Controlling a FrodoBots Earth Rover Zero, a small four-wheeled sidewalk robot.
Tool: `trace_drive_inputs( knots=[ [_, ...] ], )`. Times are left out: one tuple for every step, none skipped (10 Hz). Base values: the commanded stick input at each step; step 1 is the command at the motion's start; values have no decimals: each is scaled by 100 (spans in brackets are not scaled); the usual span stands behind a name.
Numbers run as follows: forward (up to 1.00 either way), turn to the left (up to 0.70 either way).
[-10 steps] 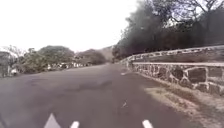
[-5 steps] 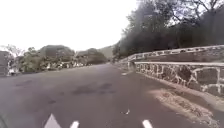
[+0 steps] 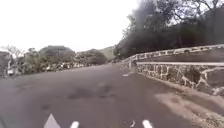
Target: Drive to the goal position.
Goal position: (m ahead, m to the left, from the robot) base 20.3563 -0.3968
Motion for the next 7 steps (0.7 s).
trace_drive_inputs(
  knots=[
    [50, 0],
    [50, 0],
    [50, 0],
    [50, 0],
    [50, 0],
    [50, 0],
    [50, 0]
  ],
)
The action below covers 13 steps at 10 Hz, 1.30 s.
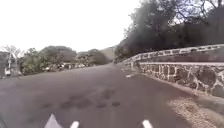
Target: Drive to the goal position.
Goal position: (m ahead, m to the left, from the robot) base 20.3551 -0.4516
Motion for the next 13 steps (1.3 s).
trace_drive_inputs(
  knots=[
    [50, 0],
    [50, 0],
    [50, 0],
    [50, 0],
    [50, 0],
    [50, 0],
    [50, 0],
    [50, 0],
    [50, 0],
    [50, 0],
    [50, 0],
    [50, 0],
    [50, 0]
  ],
)
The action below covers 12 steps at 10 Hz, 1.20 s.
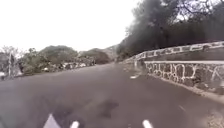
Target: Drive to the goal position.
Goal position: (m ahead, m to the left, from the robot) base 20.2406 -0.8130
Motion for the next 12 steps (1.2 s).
trace_drive_inputs(
  knots=[
    [50, 0],
    [50, 0],
    [50, 0],
    [50, 0],
    [50, 0],
    [50, 0],
    [50, 0],
    [50, 0],
    [50, 0],
    [50, 0],
    [50, 0],
    [50, 0]
  ],
)
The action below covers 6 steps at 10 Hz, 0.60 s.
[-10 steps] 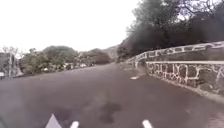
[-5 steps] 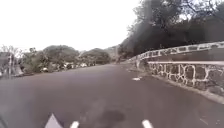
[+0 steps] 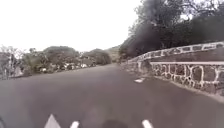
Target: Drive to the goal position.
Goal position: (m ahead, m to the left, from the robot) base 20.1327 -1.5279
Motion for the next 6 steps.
trace_drive_inputs(
  knots=[
    [50, 0],
    [50, 0],
    [50, 0],
    [50, 0],
    [50, 0],
    [50, -10]
  ],
)
